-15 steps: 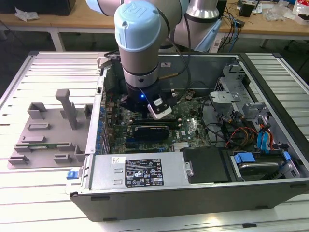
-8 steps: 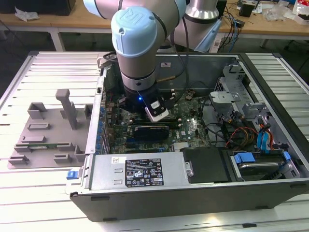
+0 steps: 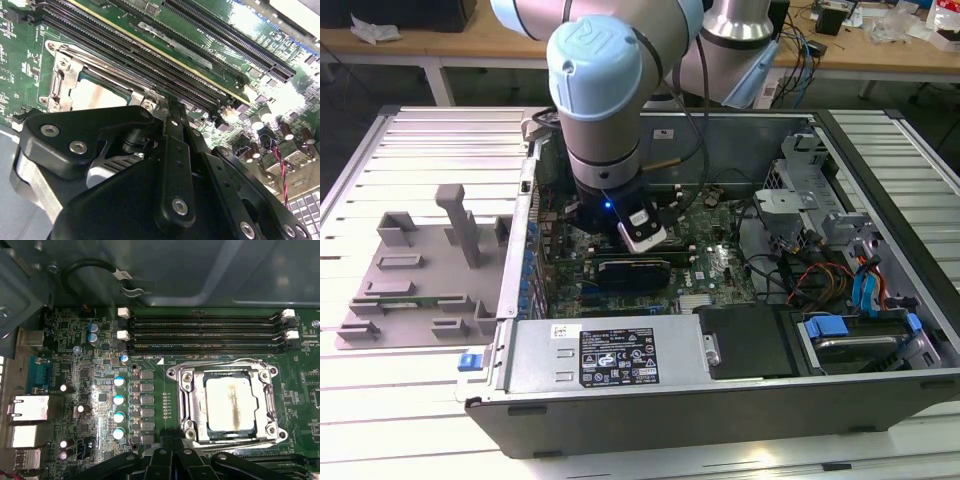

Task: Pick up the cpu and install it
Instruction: 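Install the second cpu locking lever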

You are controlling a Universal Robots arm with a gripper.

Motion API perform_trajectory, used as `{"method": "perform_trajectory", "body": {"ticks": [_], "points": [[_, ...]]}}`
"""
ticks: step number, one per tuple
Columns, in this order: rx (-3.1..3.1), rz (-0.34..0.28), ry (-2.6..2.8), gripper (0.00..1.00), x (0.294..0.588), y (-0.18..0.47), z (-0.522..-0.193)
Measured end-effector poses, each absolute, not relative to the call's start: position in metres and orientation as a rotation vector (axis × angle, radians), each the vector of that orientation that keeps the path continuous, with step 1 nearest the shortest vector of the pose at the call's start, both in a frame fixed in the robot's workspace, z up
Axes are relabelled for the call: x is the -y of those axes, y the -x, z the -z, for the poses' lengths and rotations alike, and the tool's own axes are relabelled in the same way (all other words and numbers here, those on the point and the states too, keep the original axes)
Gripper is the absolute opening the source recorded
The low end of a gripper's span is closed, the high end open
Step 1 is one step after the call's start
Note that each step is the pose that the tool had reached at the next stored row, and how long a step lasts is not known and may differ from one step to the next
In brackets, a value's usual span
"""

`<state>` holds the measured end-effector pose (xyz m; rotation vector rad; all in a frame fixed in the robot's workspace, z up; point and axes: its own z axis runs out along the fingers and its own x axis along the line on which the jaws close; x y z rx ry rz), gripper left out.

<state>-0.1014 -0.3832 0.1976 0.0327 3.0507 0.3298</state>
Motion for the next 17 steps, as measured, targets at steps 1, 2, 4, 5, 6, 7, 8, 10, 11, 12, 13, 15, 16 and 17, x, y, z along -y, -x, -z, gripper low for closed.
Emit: {"method": "perform_trajectory", "body": {"ticks": [1,2,4,5,6,7,8,10,11,12,13,15,16,17], "points": [[-3.05,-0.33,-0.033,0.11,0.383,0.101,-0.198],[-3.05,-0.329,-0.033,0.11,0.383,0.101,-0.2],[-3.051,-0.324,-0.033,0.11,0.383,0.101,-0.205],[-3.052,-0.318,-0.034,0.11,0.383,0.101,-0.21],[-3.052,-0.315,-0.034,0.11,0.383,0.101,-0.214],[-3.052,-0.313,-0.034,0.11,0.383,0.101,-0.218],[-3.053,-0.31,-0.034,0.11,0.383,0.101,-0.22],[-3.053,-0.304,-0.036,0.11,0.383,0.099,-0.221],[-3.054,-0.299,-0.038,0.11,0.383,0.092,-0.221],[-3.054,-0.295,-0.04,0.11,0.383,0.087,-0.221],[-3.054,-0.291,-0.042,0.11,0.383,0.082,-0.221],[-3.055,-0.285,-0.047,0.11,0.383,0.072,-0.221],[-3.055,-0.282,-0.049,0.11,0.383,0.066,-0.221],[-3.056,-0.28,-0.051,0.11,0.383,0.063,-0.221]]}}
